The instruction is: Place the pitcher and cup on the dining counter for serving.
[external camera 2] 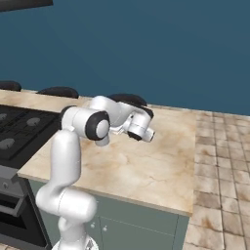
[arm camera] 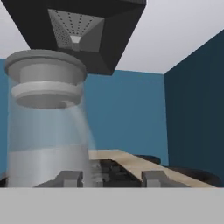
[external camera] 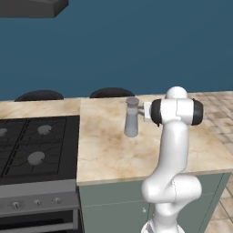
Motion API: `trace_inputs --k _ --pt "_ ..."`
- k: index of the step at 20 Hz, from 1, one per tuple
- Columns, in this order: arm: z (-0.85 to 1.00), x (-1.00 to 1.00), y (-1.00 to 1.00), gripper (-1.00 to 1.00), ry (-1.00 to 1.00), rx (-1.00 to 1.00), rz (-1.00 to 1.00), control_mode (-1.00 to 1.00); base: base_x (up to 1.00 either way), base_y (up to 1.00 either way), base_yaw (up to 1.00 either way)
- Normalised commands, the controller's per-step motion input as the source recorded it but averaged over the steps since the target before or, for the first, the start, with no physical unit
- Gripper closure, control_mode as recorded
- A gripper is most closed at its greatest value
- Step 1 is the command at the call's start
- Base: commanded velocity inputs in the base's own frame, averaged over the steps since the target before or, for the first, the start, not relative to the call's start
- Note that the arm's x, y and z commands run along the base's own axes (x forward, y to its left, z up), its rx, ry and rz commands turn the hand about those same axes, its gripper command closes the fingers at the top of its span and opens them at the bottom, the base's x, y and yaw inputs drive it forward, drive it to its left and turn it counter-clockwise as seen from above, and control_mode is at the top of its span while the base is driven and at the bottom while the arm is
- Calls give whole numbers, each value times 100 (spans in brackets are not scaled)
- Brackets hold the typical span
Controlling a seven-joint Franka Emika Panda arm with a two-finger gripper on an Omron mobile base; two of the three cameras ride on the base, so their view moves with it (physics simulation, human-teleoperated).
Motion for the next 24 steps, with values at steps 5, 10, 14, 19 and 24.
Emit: trace_inputs --k 5,10,14,19,24 --pt "0 0 0 -100 0 0 0 -100 0 0 0" --pt "0 -13 -17 -100 0 -1 0 -100 0 0 0" --pt "5 -70 -49 -100 0 0 0 -100 0 0 0" --pt "36 -97 -51 -100 0 0 -4 -100 0 0 0" --pt "80 -100 -21 -100 0 -6 -14 -100 0 0 0"
